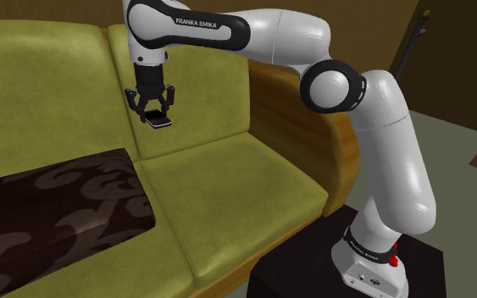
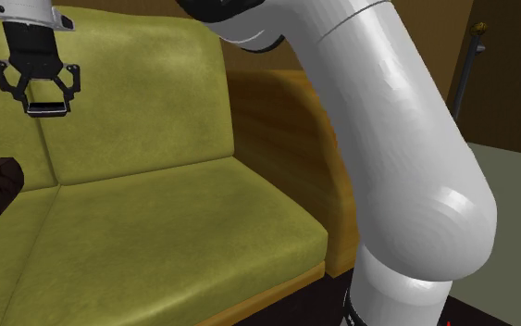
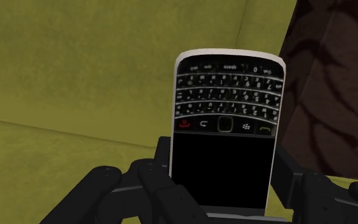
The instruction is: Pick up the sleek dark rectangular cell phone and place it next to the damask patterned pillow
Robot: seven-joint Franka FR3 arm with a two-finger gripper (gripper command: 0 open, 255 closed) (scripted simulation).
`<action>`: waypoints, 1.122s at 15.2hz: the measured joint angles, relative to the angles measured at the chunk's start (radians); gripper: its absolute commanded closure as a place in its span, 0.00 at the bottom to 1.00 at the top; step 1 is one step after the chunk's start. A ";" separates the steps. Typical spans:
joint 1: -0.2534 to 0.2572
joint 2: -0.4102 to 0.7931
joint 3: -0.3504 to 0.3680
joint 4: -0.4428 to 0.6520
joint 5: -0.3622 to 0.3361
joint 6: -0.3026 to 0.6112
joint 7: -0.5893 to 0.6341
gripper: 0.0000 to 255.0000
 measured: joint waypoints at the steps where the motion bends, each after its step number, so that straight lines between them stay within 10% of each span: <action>1: 0.013 0.041 -0.003 0.060 -0.008 -0.021 0.004 1.00; 17: -0.012 0.020 -0.004 -0.191 -0.005 0.205 0.010 1.00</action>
